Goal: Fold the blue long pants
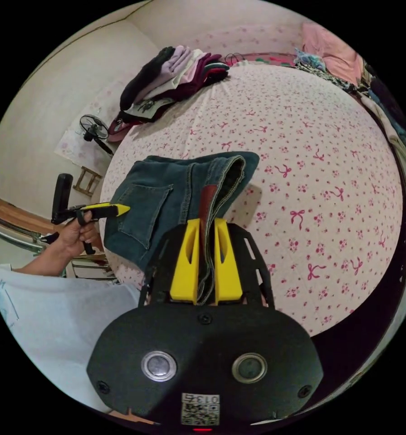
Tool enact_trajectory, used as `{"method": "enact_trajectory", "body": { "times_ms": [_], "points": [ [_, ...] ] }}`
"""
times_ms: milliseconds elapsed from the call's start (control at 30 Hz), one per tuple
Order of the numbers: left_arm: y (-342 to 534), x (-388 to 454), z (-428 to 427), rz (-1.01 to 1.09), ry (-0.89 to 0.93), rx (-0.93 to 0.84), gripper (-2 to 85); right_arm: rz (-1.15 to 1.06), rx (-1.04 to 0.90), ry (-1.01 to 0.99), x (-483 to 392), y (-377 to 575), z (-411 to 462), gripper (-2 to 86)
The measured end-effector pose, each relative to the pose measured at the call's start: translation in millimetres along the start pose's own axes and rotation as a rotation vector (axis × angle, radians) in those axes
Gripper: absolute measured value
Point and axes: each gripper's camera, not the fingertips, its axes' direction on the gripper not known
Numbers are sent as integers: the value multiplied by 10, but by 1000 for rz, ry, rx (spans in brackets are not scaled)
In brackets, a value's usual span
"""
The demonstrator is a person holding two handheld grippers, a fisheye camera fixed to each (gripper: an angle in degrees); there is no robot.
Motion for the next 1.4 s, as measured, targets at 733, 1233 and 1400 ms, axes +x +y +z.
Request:
{"method": "enact_trajectory", "body": {
  "times_ms": [733, 1233, 1400],
  "points": [
    [-1586, 1929, 1543, 387, 237, 117, 73, 43, 350, 176, 1946, 143, -1582, 36],
    [-5063, 5276, 3217, 716, 338, 274, 76, -170, 676, 567, 5168, -1550, -4512, 50],
    [-6090, 5964, 3831, 660, 317, 242, 75, -101, 654, 577, 6275, -2381, -5094, 58]
  ]
}}
